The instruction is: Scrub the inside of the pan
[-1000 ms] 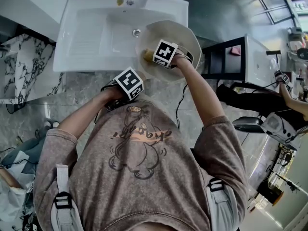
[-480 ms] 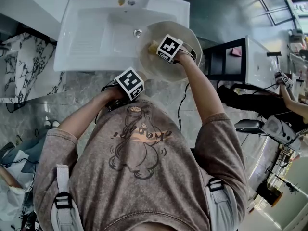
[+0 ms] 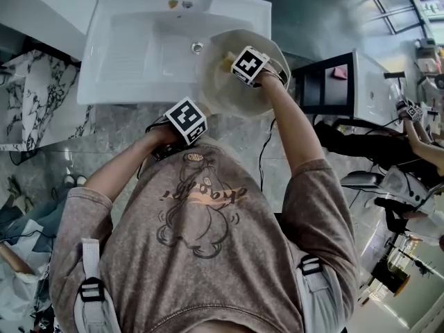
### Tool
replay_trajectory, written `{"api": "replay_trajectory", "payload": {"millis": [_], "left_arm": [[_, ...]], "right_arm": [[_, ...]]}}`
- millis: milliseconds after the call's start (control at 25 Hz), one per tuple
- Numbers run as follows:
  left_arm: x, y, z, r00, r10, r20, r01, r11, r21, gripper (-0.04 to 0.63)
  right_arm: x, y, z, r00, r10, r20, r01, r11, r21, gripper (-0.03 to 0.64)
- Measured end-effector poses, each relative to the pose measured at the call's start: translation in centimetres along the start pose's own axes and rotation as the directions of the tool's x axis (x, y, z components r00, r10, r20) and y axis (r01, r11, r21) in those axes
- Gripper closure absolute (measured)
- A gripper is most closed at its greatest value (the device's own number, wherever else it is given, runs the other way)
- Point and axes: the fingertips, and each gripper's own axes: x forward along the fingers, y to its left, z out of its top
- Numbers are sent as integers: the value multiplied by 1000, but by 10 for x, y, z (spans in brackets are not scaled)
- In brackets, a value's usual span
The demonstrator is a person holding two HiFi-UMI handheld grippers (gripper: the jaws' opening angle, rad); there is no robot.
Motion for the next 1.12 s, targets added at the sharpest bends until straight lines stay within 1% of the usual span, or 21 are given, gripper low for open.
{"api": "replay_trajectory", "payload": {"millis": [320, 520, 560, 680, 720, 800, 880, 1000, 1120], "left_arm": [[-1, 1, -1, 1000, -4, -1, 4, 1000, 0, 538], [-1, 2, 1, 1000, -5, 0, 5, 1000, -1, 538], [-1, 2, 1, 1000, -6, 1, 6, 1000, -1, 538], [-1, 2, 1, 1000, -6, 2, 6, 1000, -1, 538], [0, 2, 1, 1000, -5, 2, 5, 1000, -1, 538], [0, 1, 1, 1000, -5, 3, 5, 1000, -2, 538], [0, 1, 1, 1000, -6, 4, 6, 1000, -3, 538], [0, 2, 1, 1000, -7, 5, 7, 1000, -3, 538], [0, 2, 1, 1000, -8, 6, 8, 1000, -2, 538]], "right_arm": [[-3, -23, -21, 997, -76, -29, 77, 997, 23, 477], [-5, -34, -37, 994, -95, -45, 97, 995, 31, 477], [-7, -35, -41, 993, -103, -59, 105, 994, 28, 477], [-16, -39, -57, 977, -150, -153, 151, 988, -6, 477], [-17, -38, -60, 973, -153, -176, 151, 988, -21, 477], [-17, -34, -64, 969, -132, -209, 125, 991, -48, 477], [-13, -27, -67, 969, -89, -232, 75, 995, -69, 477], [-10, -14, -73, 965, -21, -262, 3, 997, -71, 477], [-12, -3, -78, 959, 15, -283, -37, 997, -74, 477]]}}
